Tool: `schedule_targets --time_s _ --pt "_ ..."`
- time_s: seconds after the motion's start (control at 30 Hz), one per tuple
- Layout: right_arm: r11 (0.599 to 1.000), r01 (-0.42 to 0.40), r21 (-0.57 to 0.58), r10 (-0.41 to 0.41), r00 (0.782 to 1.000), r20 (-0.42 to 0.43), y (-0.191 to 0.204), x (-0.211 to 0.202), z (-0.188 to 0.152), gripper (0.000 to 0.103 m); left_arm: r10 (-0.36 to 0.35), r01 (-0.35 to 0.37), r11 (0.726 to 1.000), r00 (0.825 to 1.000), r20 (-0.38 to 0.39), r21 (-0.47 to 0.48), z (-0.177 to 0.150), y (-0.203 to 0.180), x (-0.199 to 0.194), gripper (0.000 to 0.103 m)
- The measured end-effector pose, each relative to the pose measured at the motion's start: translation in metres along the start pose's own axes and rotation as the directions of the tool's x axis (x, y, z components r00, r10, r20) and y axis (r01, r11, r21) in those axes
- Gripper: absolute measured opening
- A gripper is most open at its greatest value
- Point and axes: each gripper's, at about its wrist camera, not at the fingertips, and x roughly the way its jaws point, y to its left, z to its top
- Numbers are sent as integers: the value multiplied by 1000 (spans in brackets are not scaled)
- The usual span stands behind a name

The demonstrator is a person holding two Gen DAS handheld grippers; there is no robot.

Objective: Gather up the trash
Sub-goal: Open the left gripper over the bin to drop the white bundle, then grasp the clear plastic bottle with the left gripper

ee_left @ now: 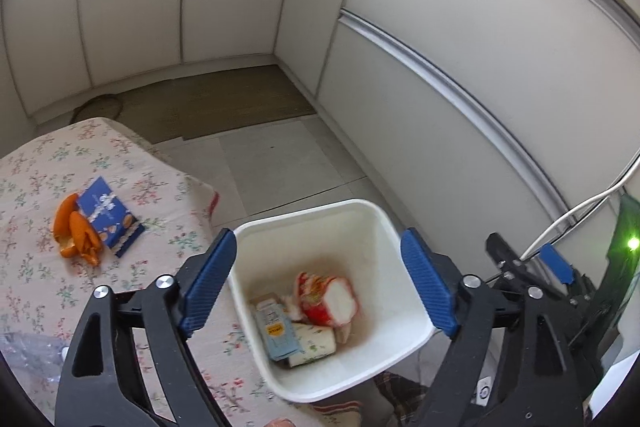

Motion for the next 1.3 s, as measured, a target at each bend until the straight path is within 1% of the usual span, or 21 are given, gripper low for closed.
schedule_targets --time_s 0.23,0.3,0.4,0.43,0.53,0.6,0.63,0.77,0.83,0.87,0.9,0.93,0.97,1.03,1.1,1.13,1.17,1.2,1.23,1.27,1.3 --pt "998 -55 -43 55 998 3 24 -4 -5 96 99 -100 994 994 -38 -35 -14 36 -7 88" --pt "996 -74 -60 74 997 -3 32 -4 -7 96 145 -150 985 987 -63 -83 -22 52 -12 88" --pt "991 -104 -83 102 995 -21 45 -2 -9 96 187 -206 956 977 -105 -210 -41 80 -21 89" --pt "989 -115 -88 112 993 -29 49 -1 -9 96 200 -224 940 973 -118 -256 -48 89 -25 89" --pt "983 -147 -108 143 989 -45 64 1 -11 96 234 -270 870 963 -136 -412 -73 122 -44 89" --pt "978 -166 -126 160 986 -54 74 2 -13 96 261 -293 830 956 -133 -475 -88 139 -58 89" --pt "975 -176 -135 169 984 -59 80 3 -14 96 274 -303 815 953 -132 -494 -93 145 -63 89" --pt "965 -209 -158 198 977 -82 99 3 -19 96 338 -370 741 927 -165 -561 -116 182 -78 89" --pt "959 -228 -170 215 972 -91 108 3 -21 96 364 -410 687 909 -204 -600 -125 207 -79 90" --pt "955 -235 -178 222 971 -92 113 2 -22 96 367 -417 663 905 -216 -621 -128 217 -81 89" --pt "953 -239 -185 225 970 -92 115 2 -22 96 370 -427 630 899 -233 -649 -133 230 -81 89" --pt "951 -243 -193 228 969 -94 119 2 -23 96 373 -436 607 895 -247 -665 -136 238 -81 89" --pt "948 -246 -201 231 968 -96 122 2 -24 96 371 -447 572 889 -269 -688 -140 252 -80 89" --pt "943 -256 -214 239 966 -101 128 2 -27 96 353 -452 506 886 -302 -734 -147 276 -76 89" --pt "938 -262 -228 245 964 -101 133 2 -28 96 330 -452 465 887 -324 -761 -151 292 -70 89" --pt "935 -263 -238 246 964 -98 135 1 -29 96 315 -447 448 890 -331 -774 -153 299 -65 91" --pt "931 -263 -252 246 965 -95 139 0 -30 96 303 -428 435 898 -319 -792 -153 305 -62 91" --pt "928 -263 -262 247 964 -93 141 -1 -31 96 304 -429 429 897 -321 -794 -152 310 -59 90" --pt "925 -262 -275 246 965 -93 145 -2 -33 96 307 -434 432 895 -323 -791 -150 312 -56 87" --pt "922 -262 -284 245 965 -93 147 -2 -34 96 302 -435 453 896 -325 -778 -145 314 -49 85" --pt "918 -261 -300 244 965 -95 151 -2 -36 96 290 -429 469 900 -324 -772 -143 314 -45 81"
